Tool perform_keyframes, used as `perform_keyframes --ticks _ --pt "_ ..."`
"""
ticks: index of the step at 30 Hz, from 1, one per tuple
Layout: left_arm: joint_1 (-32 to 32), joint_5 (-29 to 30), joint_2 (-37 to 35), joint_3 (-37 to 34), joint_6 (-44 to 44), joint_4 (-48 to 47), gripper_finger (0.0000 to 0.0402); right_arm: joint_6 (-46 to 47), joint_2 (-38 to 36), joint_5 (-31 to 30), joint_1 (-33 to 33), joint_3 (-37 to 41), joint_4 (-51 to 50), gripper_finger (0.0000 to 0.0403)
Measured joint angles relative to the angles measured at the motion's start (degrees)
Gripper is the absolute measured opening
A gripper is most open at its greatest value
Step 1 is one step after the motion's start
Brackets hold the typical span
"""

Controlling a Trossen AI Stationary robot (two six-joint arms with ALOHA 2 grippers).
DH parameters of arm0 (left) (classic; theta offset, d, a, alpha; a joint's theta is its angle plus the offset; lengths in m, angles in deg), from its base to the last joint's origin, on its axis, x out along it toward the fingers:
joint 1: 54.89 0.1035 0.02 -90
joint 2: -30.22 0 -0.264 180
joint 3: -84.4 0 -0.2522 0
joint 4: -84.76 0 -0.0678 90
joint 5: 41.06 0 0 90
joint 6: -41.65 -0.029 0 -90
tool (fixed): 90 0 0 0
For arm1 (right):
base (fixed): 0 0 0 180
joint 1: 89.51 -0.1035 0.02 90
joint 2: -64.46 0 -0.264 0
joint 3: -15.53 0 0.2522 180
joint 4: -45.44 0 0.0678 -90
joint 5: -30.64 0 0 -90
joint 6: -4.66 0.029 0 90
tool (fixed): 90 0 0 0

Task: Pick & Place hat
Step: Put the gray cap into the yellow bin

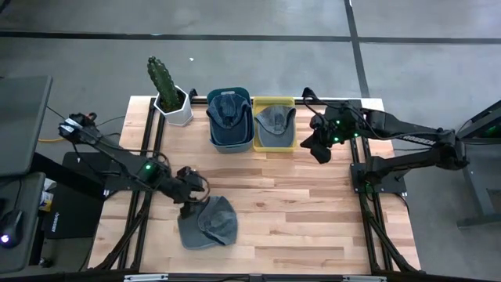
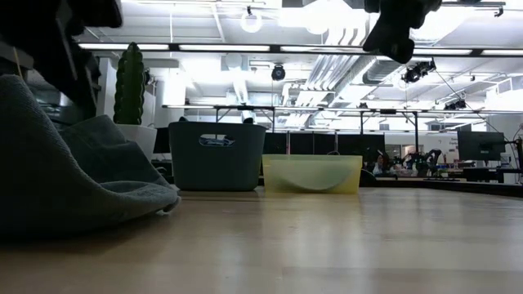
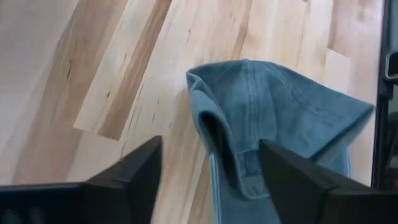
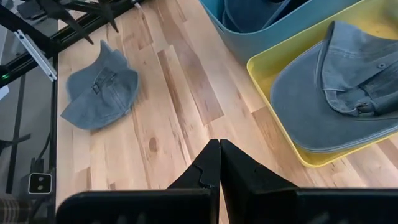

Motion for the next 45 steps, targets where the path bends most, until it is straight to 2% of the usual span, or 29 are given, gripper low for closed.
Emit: perform_keyframes --ticks 5,10,24,33,45 --pt "2.4 -4.5 4.9 0.0 2.7 2.6 0.0314 0.2 0.0 -1.7 -1.2 0.0 -0.1 0.0000" --pt "2.3 -8.1 9.1 0.0 6.6 3.7 0.0349 0.2 0.0 -1.9 -1.8 0.0 -0.4 0.0000" --pt "2.3 -8.4 15.1 0.0 13.3 4.5 0.0351 1.1 0.0 -2.2 -1.7 0.1 -1.5 0.0000" --pt "2.3 -12.1 18.8 0.0 18.9 4.5 0.0351 1.1 0.0 -2.2 -1.7 0.1 -2.0 0.0000" --pt "2.3 -15.3 19.5 0.0 20.7 2.6 0.0345 1.1 0.0 -2.2 -1.7 0.1 -2.1 0.0000"
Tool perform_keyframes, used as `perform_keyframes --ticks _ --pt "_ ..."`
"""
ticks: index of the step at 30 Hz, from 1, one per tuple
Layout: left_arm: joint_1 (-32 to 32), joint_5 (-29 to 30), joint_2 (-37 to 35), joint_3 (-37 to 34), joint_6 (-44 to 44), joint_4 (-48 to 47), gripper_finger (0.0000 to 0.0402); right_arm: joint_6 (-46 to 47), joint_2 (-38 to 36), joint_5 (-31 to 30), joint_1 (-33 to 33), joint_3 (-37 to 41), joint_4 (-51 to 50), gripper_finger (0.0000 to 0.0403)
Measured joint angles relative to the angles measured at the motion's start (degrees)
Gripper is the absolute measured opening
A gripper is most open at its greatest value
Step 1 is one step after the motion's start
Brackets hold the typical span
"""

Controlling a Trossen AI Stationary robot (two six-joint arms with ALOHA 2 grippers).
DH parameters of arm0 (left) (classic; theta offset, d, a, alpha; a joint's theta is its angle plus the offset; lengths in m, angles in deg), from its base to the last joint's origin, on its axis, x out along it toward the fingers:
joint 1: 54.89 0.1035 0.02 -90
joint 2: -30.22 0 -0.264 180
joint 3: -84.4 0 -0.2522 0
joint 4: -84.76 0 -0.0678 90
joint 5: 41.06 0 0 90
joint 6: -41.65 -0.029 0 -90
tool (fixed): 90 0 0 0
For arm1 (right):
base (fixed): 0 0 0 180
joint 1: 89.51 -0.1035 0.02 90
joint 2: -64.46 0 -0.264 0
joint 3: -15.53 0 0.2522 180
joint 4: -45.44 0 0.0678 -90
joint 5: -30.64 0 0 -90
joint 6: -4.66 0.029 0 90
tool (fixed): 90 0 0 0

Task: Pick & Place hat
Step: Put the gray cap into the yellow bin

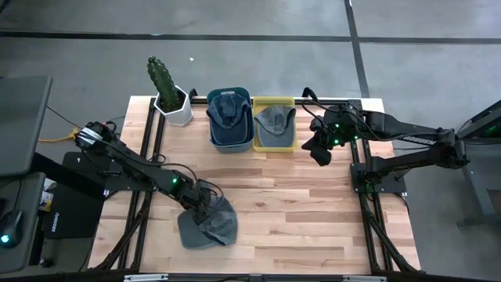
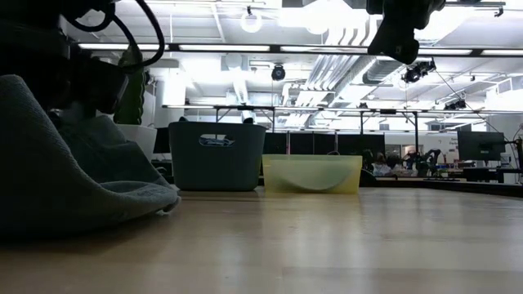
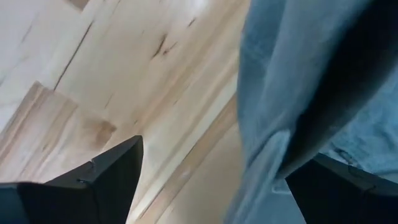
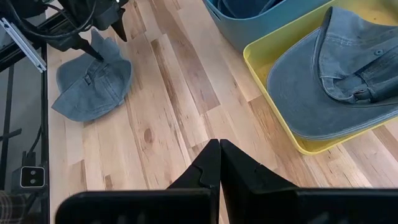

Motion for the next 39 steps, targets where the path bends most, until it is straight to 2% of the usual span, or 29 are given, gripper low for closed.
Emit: perform_keyframes --ticks 4,9,22,39 --pt "0.0 -2.2 0.0 0.0 0.2 -0.8 0.0309 0.0 0.0 0.0 0.0 0.0 0.0 0.0000" --pt "0.0 -2.6 0.0 0.0 0.2 -0.3 0.0241 0.0 0.0 0.0 0.0 0.0 0.0 0.0000" --pt "0.0 -6.4 0.0 0.0 -2.7 0.8 0.0014 0.0 0.0 -1.4 0.0 0.0 0.0 0.0000" --pt "0.0 -7.7 0.0 0.1 -2.0 0.6 0.0001 0.2 0.0 -2.6 0.0 0.0 0.0 0.0006"
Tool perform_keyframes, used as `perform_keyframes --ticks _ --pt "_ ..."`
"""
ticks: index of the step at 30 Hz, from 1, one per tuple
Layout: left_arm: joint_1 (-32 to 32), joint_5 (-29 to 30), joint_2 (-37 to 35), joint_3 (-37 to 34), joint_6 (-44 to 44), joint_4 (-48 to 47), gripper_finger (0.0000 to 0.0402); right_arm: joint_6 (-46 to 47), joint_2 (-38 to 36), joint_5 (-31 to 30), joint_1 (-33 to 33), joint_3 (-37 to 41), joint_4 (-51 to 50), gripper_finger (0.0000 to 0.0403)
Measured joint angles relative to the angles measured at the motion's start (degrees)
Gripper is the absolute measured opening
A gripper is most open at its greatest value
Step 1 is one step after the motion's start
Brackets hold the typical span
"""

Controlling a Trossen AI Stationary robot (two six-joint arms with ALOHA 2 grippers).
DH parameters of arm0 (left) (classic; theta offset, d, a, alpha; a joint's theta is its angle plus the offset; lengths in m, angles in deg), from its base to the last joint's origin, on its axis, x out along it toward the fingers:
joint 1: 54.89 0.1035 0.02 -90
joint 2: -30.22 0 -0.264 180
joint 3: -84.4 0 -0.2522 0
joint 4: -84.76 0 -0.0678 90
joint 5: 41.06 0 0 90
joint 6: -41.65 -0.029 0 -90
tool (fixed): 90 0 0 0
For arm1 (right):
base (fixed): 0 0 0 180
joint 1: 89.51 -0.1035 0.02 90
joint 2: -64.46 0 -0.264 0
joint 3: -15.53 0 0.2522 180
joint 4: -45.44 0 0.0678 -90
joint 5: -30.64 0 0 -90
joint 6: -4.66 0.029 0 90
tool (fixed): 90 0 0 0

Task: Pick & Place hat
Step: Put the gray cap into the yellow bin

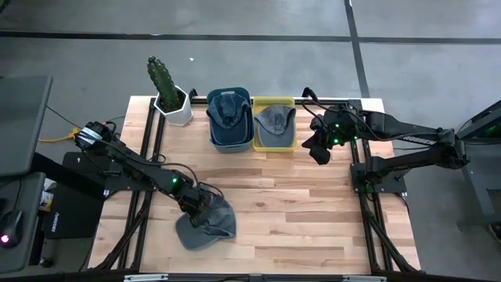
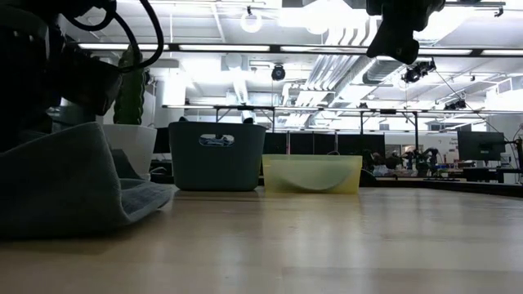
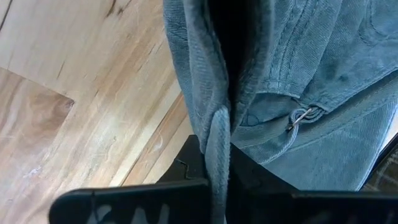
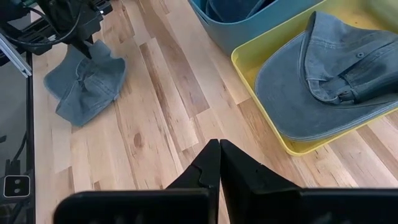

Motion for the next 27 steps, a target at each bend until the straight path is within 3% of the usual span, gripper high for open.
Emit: perform_keyframes --ticks 27 --pt "0.0 1.7 0.0 1.7 2.0 -0.2 0.0000 0.0 0.0 0.0 0.0 0.0 -4.8 0.0039"
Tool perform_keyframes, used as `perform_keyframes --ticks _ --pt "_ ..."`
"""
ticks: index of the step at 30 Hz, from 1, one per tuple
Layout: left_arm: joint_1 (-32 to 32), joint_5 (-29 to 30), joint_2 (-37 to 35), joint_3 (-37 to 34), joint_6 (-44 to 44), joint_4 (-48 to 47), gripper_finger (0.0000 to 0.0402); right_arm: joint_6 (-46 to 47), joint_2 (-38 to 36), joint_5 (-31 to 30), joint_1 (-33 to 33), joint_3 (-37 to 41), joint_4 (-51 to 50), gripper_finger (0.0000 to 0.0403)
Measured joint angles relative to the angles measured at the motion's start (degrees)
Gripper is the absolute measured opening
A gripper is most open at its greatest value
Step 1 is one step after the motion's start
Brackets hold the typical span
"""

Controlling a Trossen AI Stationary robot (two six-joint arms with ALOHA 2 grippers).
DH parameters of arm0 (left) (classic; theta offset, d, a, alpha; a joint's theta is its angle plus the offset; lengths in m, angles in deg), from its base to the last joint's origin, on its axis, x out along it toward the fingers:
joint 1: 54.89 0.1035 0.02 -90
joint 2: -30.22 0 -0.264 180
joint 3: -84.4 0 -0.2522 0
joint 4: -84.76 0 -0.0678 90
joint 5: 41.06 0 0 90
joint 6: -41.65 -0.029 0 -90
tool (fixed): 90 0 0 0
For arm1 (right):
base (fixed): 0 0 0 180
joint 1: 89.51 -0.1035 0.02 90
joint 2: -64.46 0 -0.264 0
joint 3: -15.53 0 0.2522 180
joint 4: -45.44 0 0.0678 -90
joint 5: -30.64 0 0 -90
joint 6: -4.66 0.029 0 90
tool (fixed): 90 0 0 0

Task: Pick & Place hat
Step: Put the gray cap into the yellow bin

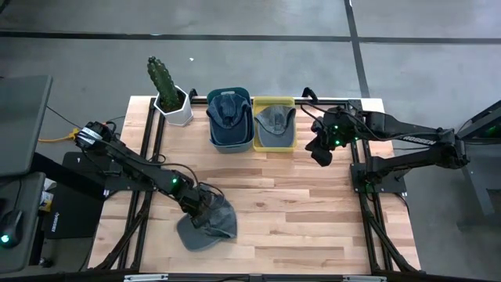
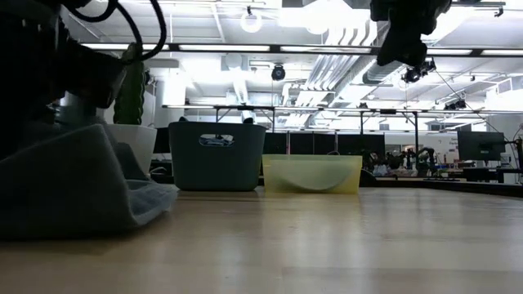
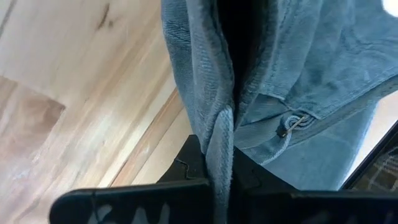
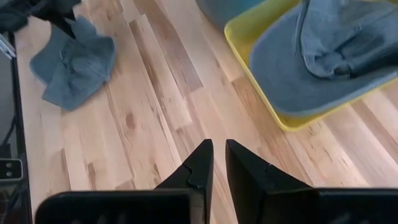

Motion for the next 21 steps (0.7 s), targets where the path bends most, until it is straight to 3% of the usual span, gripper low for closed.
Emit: perform_keyframes --ticks 6,21 --pt "0.0 2.7 0.0 0.6 2.5 0.5 0.0000 0.1 0.0 -0.5 0.0 0.0 -2.3 0.0042" --pt "0.8 8.4 0.0 0.6 6.1 6.9 0.0000 0.7 -3.0 -8.9 0.1 0.0 -2.6 0.0049"
